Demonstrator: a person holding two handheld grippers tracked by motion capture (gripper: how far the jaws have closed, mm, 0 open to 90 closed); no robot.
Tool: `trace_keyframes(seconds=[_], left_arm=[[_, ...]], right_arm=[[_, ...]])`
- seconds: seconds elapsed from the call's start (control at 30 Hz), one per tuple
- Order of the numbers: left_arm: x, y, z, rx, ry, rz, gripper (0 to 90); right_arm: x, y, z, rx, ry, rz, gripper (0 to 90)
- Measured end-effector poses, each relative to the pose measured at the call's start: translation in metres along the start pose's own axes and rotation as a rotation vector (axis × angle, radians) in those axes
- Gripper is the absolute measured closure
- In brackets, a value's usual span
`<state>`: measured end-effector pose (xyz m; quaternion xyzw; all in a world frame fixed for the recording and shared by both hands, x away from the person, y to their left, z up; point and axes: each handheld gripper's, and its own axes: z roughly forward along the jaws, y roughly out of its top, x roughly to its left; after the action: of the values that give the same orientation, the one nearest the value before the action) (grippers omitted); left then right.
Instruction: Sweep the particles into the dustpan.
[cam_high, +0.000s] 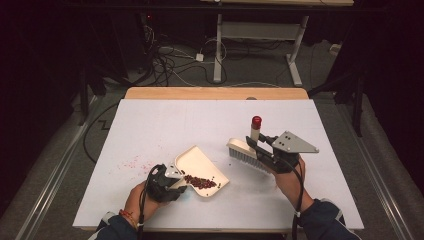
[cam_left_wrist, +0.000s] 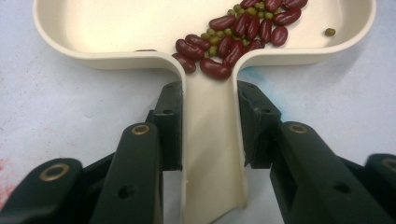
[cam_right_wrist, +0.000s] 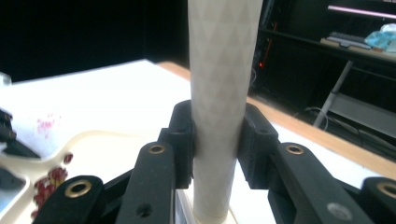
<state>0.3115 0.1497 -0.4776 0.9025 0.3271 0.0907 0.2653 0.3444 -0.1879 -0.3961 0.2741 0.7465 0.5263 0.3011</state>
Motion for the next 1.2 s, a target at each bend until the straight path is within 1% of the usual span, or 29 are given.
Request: trace_keyframes(seconds=[0.1, 0.17, 0.23, 0.3, 0.37, 0.43, 0.5, 0.57, 0.67, 0.7, 0.77, 0.87, 1.0, 1.07, 1.2], left_arm=[[-0.001, 0.000, 0.000, -0.002, 0.002, -0.011, 63.0], [-0.002, 0.000, 0.000, -0.003, 0.008, -0.020, 63.0], [-0.004, 0.000, 0.001, -0.004, 0.016, -0.026, 63.0], [-0.004, 0.000, 0.001, -0.002, 0.016, -0.031, 63.0], [-0.005, 0.000, 0.001, -0.004, 0.017, -0.034, 63.0], [-0.005, 0.001, 0.001, -0.003, 0.017, -0.035, 63.0], [-0.005, 0.000, 0.001, -0.005, 0.016, -0.038, 63.0], [-0.005, 0.000, 0.001, -0.007, 0.015, -0.039, 63.0], [-0.005, 0.000, 0.001, -0.009, 0.014, -0.039, 63.0], [-0.004, 0.000, 0.001, -0.009, 0.013, -0.039, 63.0], [-0.004, 0.000, 0.001, -0.010, 0.012, -0.039, 63.0], [-0.004, 0.000, 0.001, -0.009, 0.012, -0.037, 63.0], [-0.004, 0.000, 0.001, -0.010, 0.009, -0.038, 63.0], [-0.004, 0.000, 0.001, -0.009, 0.012, -0.037, 62.9], [-0.004, 0.000, 0.001, -0.010, 0.011, -0.042, 62.9]], right_arm=[[0.008, -0.006, -0.001, 0.032, 0.008, -0.016, 70.3], [0.016, -0.007, -0.002, 0.034, 0.023, -0.011, 70.3], [0.025, -0.007, -0.003, 0.038, 0.028, -0.019, 70.3], [0.035, -0.005, -0.004, 0.043, 0.046, -0.030, 70.3], [0.045, -0.004, -0.005, 0.046, 0.060, -0.029, 70.2], [0.055, -0.004, -0.005, 0.036, 0.071, -0.022, 70.3], [0.063, -0.003, -0.005, 0.037, 0.106, -0.032, 70.1], [0.069, -0.001, -0.006, 0.029, 0.132, -0.032, 70.2], [0.073, 0.001, -0.008, 0.003, 0.170, -0.011, 70.3], [0.077, 0.001, -0.008, 0.002, 0.179, -0.010, 70.4], [0.082, 0.001, -0.007, 0.000, 0.192, -0.038, 70.3], [0.085, 0.001, -0.008, -0.008, 0.194, -0.055, 70.3], [0.082, 0.005, -0.012, -0.033, 0.187, -0.050, 70.3], [0.078, 0.008, -0.015, -0.050, 0.170, -0.050, 70.2], [0.074, 0.009, -0.015, -0.061, 0.118, -0.086, 70.3]])
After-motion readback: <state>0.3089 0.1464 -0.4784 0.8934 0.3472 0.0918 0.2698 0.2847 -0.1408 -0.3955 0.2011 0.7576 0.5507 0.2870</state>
